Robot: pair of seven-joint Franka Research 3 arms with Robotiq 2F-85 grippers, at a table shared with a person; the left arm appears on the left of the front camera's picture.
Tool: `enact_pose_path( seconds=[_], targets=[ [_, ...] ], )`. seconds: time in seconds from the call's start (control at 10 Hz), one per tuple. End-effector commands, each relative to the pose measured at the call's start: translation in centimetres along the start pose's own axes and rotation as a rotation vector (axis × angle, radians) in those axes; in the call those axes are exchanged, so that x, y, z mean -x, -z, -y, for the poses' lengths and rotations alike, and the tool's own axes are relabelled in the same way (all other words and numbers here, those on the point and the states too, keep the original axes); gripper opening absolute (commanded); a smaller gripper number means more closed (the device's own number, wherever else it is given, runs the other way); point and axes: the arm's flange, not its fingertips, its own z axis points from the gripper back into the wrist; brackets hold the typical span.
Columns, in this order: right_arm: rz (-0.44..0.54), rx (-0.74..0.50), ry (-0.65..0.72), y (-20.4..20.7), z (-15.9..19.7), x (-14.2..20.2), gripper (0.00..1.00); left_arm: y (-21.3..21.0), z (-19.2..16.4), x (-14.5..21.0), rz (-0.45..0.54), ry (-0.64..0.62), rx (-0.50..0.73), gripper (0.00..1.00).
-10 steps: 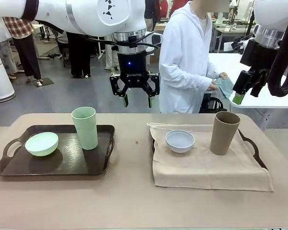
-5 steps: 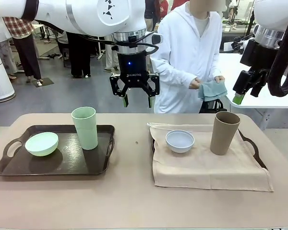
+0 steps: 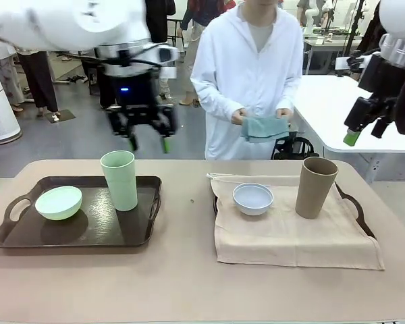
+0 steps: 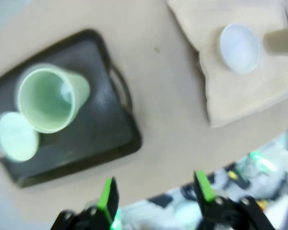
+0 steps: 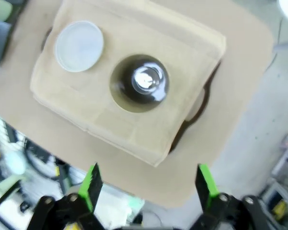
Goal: Set up a tray with a mat and arrange the tableware.
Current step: Pick up the Picnic Bowl and Reusable plastic cup from the Handle tray in front of the human's position and hold them in the air.
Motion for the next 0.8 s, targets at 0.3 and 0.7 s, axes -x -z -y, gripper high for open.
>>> enact_pose_path(
  seconds=[0.3, 0.7],
  targets=[
    [-0.037, 0.006, 0.246, 1.8, 2.9, 6.0, 1.0, -1.7, -14.8, 6.4, 0.029, -0.097, 0.104, 0.82],
    [-0.033, -0.037, 0.26, 2.4, 4.2, 7.2, 1.0, -2.5, -17.8, 7.0, 0.028, -0.148, 0.091, 0.82]
  ],
)
